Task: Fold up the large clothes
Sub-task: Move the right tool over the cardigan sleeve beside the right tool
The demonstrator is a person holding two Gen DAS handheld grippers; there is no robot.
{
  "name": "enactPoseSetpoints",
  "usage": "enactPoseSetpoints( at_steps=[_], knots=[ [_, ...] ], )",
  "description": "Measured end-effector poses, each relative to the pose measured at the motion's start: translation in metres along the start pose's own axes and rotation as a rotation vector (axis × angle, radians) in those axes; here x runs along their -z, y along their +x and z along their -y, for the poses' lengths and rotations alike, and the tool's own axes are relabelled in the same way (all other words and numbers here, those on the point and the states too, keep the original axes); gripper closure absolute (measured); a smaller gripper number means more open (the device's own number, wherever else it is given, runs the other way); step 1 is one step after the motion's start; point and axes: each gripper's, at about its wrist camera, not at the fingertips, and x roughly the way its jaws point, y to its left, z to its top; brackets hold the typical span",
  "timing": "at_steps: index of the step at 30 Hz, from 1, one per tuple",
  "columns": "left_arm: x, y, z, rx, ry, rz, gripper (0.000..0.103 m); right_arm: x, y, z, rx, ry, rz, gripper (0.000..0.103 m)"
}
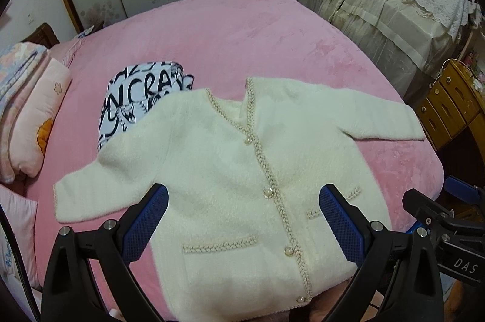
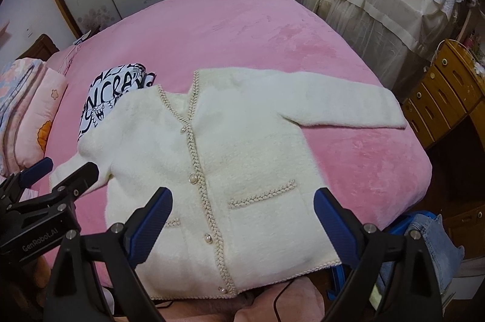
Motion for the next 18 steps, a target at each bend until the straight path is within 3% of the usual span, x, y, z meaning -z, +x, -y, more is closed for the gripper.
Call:
enactPoseSetpoints(
  at_steps=[8,12,18],
  knots=[
    [-0.026,-0.006,0.050,-0.072,0.142,0.086,0.004,-0.021,0.011,0.034,-0.034,0.054,0.027,0.008],
    [-0.043,0.001,0.083,-0.099,0.199,0.091,0.004,-0.041,0.025,0.057,-0.073,0.068,0.016,0.008],
    [-0.088,0.018,0.139,-0.127,0.198,0.075,0.004,-0.078,0.047,0.109,-0.124,0.093,-0.005,0.008]
  ],
)
